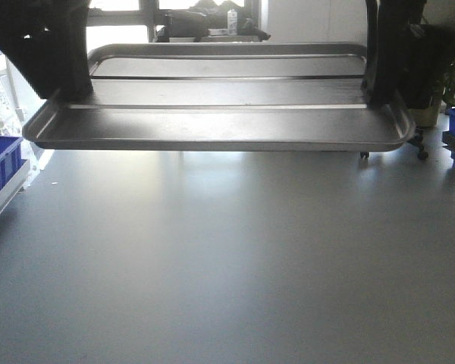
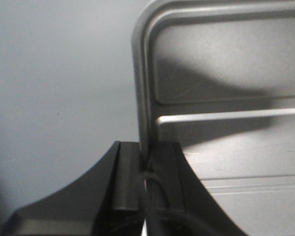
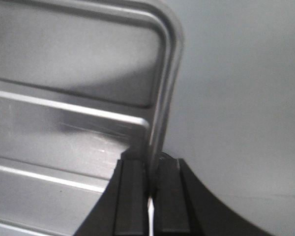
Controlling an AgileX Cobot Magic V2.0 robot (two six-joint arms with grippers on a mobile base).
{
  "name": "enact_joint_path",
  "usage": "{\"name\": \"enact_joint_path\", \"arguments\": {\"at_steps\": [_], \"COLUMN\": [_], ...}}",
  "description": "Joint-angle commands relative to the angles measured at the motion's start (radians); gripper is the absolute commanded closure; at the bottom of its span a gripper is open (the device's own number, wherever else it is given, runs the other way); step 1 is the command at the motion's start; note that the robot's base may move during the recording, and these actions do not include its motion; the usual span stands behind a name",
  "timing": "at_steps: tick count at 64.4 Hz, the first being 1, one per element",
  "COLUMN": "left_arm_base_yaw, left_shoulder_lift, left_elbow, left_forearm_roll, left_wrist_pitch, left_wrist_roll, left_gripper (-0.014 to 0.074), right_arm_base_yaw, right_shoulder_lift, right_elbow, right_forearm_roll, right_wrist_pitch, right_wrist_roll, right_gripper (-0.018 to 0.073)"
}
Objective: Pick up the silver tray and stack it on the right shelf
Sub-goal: 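Hold the tray level with both grippers while the base drives away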
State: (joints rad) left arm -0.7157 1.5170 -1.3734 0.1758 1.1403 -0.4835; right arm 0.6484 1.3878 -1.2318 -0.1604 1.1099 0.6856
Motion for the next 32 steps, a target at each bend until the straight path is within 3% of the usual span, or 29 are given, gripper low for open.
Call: {"name": "enact_joint_path", "arguments": {"at_steps": [1, 32], "left_arm_base_yaw": [-0.016, -0.016], "left_shoulder_lift": [-0.034, -0.030], "left_elbow": [-0.025, -0.025], "left_forearm_roll": [-0.012, -0.018], "left_wrist_pitch": [-0.022, -0.022], "left_wrist_roll": [0.031, 0.031], "left_gripper": [0.0690, 0.0690], "right_arm_base_yaw": [0.005, 0.005], "right_shoulder_lift": [-0.036, -0.036], "right_elbow": [-0.033, -0.033], "right_forearm_roll": [-0.011, -0.011], "right_wrist_pitch": [-0.083, -0.081], "right_wrist_roll": [-0.025, -0.025], "right_gripper": [0.0502, 0.0502]}}
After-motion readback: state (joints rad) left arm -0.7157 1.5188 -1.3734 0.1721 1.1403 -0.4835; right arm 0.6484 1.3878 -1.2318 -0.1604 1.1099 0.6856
